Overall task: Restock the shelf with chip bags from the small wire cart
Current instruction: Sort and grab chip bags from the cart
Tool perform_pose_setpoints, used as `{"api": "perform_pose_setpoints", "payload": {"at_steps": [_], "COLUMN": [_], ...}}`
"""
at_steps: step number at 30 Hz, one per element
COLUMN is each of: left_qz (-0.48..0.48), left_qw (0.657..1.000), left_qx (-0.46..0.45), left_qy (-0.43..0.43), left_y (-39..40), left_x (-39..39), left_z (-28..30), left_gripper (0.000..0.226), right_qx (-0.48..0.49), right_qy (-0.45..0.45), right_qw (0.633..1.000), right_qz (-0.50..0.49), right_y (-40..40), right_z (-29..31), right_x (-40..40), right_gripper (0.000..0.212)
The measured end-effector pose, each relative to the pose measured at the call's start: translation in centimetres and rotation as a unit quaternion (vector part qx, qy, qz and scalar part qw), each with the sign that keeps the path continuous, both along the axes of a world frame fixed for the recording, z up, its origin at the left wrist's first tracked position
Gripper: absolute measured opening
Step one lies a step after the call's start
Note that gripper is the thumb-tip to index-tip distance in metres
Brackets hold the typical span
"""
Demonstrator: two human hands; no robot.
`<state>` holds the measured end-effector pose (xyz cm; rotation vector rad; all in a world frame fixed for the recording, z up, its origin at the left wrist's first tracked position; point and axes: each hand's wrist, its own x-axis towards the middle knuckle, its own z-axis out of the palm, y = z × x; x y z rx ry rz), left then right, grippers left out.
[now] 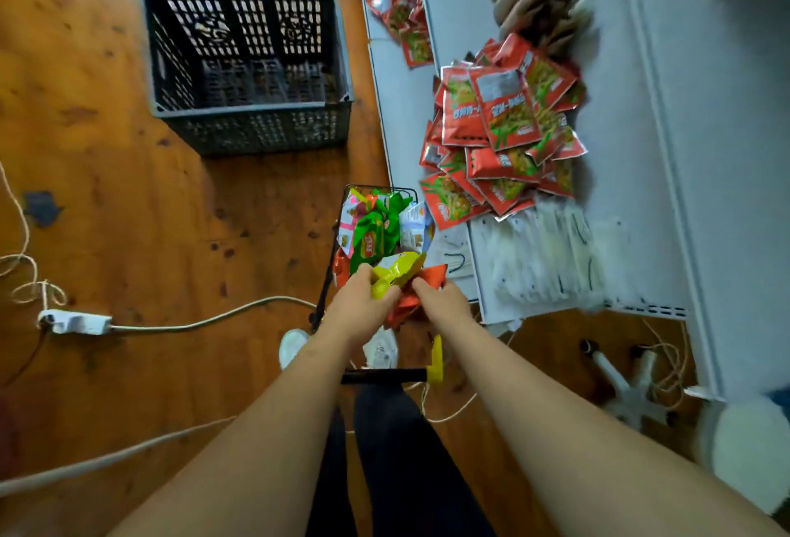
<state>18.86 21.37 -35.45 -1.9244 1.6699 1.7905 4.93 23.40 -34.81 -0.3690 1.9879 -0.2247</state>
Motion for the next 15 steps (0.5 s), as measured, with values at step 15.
{"api": "perform_pose_setpoints", "payload": {"at_steps": [15], "left_qz": [0.132], "left_qw": [0.977], "left_qx": [-0.059], "left_qy": [0.155], "left_y": [1.1], "left_x": [5.1], "left_z": [15.4], "left_gripper": [0.024], "right_qx": [-0.163], "right_qy": [-0.081], "right_qw": [0.983], "right_qz": [0.011], "right_y": [4.6], "right_z": [18.0], "right_x": [2.5], "right_gripper": [0.052]}}
